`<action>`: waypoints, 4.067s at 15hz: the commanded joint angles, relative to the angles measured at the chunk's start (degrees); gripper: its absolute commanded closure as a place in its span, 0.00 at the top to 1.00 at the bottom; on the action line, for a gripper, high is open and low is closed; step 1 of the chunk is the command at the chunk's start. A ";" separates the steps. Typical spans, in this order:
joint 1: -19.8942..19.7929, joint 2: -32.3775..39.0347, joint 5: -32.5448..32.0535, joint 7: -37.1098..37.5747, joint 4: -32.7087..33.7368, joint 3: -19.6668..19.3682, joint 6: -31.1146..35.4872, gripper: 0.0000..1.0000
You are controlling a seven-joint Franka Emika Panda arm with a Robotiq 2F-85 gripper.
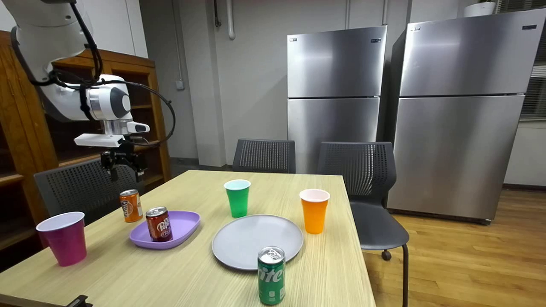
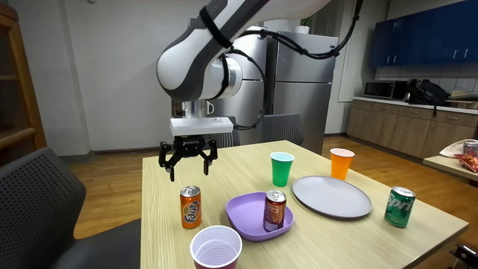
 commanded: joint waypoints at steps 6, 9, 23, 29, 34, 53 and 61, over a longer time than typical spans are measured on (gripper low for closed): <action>0.28 0.11 0.25 -0.11 0.26 -0.28 -0.14 1.00; 0.28 0.11 0.25 -0.11 0.26 -0.28 -0.14 1.00; 0.74 2.80 0.02 0.15 0.58 -0.58 2.57 1.00; 0.77 4.19 0.25 0.11 0.51 -0.61 3.64 1.00; 0.83 4.65 0.23 -0.14 0.51 -0.59 4.76 1.00; 1.15 -2.72 -1.24 -1.30 0.45 -1.49 -3.90 0.38; -1.00 -5.61 -1.08 -4.44 -2.92 -1.31 -2.35 0.38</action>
